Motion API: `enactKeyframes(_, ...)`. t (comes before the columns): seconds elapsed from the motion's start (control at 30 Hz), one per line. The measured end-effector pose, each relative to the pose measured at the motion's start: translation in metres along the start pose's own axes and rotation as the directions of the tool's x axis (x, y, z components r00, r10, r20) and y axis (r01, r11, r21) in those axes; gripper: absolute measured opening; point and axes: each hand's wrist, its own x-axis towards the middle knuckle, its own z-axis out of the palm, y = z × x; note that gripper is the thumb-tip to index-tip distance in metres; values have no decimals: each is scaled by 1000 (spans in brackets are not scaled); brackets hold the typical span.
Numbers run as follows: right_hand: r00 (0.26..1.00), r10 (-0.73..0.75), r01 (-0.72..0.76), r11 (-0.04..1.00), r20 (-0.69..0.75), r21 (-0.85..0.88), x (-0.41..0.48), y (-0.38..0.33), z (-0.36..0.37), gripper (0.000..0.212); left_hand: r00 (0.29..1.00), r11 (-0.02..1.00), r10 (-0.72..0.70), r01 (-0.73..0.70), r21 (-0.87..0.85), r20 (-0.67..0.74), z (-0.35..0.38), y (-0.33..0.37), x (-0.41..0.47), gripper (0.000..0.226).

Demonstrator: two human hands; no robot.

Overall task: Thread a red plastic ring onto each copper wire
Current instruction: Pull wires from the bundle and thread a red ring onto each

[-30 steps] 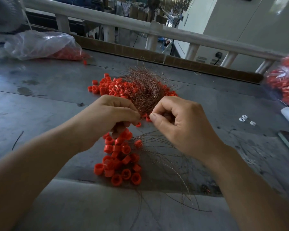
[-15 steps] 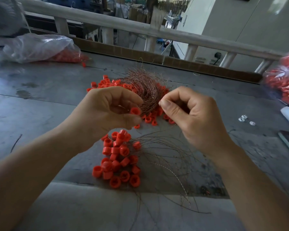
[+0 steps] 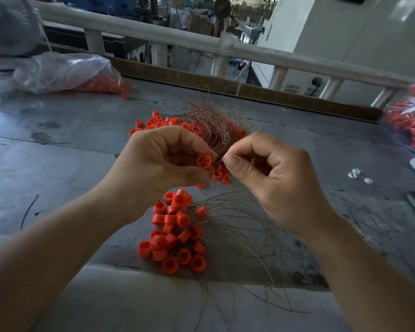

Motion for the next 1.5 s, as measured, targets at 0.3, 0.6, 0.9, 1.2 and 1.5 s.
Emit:
enactKeyframes(0.3,998,56,-58,996,31,72,-2,-2,6,14,997,992,77,-74,100,-32,-1,5,-5,30)
enactKeyframes(0.6,995,64,-74,986,72,147,-4,-2,10,14,992,986,112,-104,134,-59,2,4,-7,35)
enactKeyframes(0.9,993,93,-102,987,72,125,-5,-2,8,15,997,996,82,-82,-19,9,2,6,-7,33)
enactKeyframes(1.2,990,143,-144,982,22,118,-3,1,1,15,995,977,25,-3,-213,99,-2,6,-7,25)
enactKeyframes(1.5,988,150,-156,973,45,169,-3,0,1,11,996,969,-9,29,-244,83,-2,7,-7,22)
